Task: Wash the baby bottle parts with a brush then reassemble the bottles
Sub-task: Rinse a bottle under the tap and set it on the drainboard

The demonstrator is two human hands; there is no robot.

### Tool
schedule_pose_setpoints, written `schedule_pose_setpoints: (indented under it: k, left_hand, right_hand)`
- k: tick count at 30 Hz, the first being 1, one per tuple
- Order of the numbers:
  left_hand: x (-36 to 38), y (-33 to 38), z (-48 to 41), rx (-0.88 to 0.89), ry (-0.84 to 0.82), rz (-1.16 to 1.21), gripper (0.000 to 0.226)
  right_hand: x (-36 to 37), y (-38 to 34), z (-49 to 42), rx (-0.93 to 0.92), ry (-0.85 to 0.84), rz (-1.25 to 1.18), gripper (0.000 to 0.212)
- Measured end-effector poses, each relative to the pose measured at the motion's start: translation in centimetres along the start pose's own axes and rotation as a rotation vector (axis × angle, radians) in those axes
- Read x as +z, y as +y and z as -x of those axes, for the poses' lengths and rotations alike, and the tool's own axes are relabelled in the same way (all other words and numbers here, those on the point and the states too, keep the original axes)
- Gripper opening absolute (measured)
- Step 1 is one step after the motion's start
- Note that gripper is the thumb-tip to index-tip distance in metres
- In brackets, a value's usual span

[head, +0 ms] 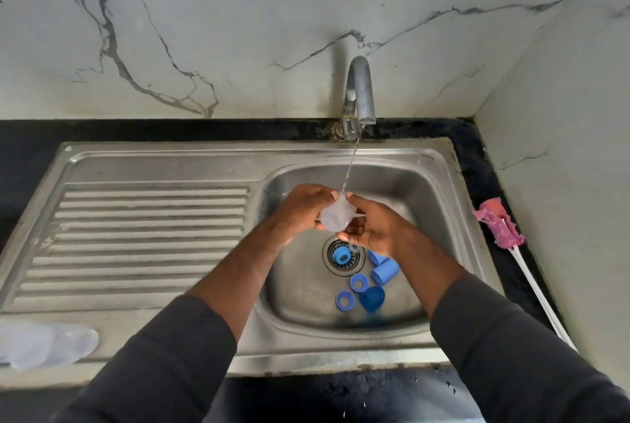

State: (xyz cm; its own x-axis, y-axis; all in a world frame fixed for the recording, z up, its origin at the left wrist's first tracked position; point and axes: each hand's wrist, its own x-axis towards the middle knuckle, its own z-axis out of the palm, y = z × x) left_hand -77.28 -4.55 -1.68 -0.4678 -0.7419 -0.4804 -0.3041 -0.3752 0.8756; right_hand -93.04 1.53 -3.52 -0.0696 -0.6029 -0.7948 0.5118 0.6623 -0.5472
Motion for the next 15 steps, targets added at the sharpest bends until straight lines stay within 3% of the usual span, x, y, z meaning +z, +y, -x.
schedule_pose_setpoints:
  k: [4, 7, 12, 15]
  left_hand:
    - [0.3, 0.7, -0.1, -0.068, -0.015, -0.076, 0.039]
    - [0.8, 1.2, 0.4, -0.082, -0.014, -0.049, 0.038]
    - [2.3, 0.6, 1.8, -0.154, 0.024, 0.053, 0.032]
    - [3.5, -0.5, 3.0, -0.147, -0.098, 0.070, 0.032]
  right_hand:
    - [-0.7, -0.1, -0.4, 0.086, -0.043, 0.004, 0.063]
    - [-1.0, -0.2, 0.1, 0.063, -0.058, 0.025, 0.063]
    - [-1.7, 0.0, 2.5, -0.109, -0.051, 0.156, 0.037]
    - [-2.7, 0.6, 4.2, -0.247, -0.102, 0.244, 0.022]
